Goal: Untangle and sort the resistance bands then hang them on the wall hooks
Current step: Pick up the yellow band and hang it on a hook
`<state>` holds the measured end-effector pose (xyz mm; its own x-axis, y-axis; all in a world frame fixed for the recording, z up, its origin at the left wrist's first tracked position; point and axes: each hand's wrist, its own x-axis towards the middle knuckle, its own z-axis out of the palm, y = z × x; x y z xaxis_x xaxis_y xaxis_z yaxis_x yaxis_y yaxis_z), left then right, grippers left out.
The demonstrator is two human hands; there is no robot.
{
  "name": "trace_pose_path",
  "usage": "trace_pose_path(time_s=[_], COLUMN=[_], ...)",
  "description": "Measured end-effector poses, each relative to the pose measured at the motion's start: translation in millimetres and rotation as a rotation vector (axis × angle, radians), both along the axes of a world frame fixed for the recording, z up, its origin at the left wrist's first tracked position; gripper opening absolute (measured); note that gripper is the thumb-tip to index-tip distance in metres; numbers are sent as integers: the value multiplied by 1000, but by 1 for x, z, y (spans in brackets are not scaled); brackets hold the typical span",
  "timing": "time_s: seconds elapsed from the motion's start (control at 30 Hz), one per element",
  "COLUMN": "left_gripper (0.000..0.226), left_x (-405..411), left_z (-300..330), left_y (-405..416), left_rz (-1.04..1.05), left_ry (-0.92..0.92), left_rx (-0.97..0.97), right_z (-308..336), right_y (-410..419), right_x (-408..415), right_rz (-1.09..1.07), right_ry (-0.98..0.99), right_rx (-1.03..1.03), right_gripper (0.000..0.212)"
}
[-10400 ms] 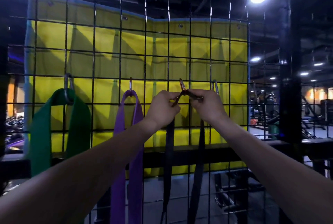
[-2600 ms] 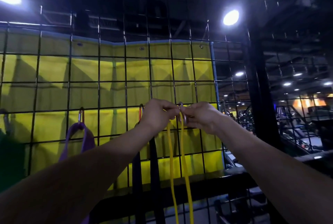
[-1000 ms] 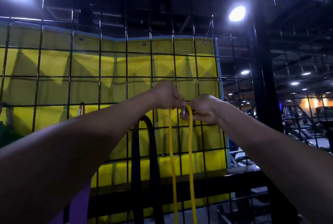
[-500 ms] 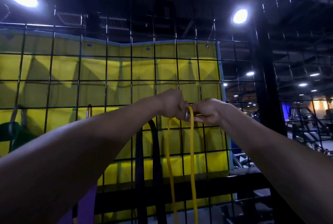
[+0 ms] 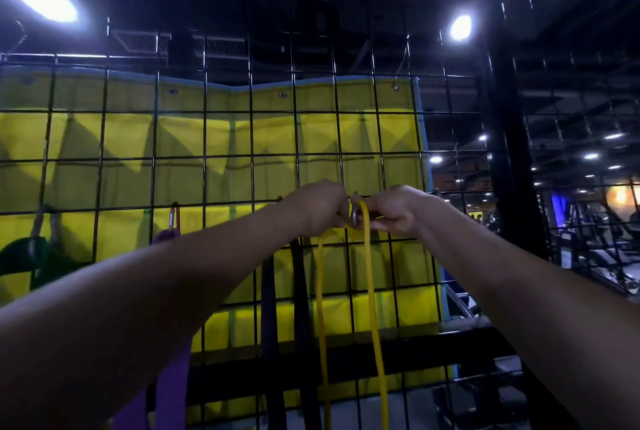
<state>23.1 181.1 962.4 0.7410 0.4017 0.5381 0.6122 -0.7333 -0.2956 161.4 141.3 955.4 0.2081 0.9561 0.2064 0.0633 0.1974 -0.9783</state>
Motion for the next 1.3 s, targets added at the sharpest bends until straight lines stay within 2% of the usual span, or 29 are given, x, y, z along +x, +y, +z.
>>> trace_pose_path(time_s=[0.1,0.17,0.23,0.37,0.7,0.87,1.07,1.2,1.3], left_gripper=[22,29,41,53,61,60,59,60,60], left_x=[-9,-16,-19,-20,-23,-17,-13,-16,-14], left_z=[-18,-29,-36,-42,-43,-43,-32,-47,-59], left_y=[10,13,12,14,20,17,8,7,8], left_rz=[-54,-124,-186,-206,-278,-291,-219,-154,-183], left_ry=[-285,-377,-344,-286,-205,-238,-100,-86,-152], left_rx=[15,-17,-50,36,123,49,47,31,47], right_z=[0,0,0,0,1,1,0,-3,-5], right_y=[0,0,-1,0,4,0,-3,4,5], right_x=[-1,0,1,4,8,6,2,2,1], right_rz=[34,47,42,34,33,26,6,-115,-165], right_ry=[25,36,28,16,-1,-42,-91,-193,-230], right_rx=[8,8,4,9,0,10,10,57,81], right_gripper=[18,19,19,17,12,11,7,20,24])
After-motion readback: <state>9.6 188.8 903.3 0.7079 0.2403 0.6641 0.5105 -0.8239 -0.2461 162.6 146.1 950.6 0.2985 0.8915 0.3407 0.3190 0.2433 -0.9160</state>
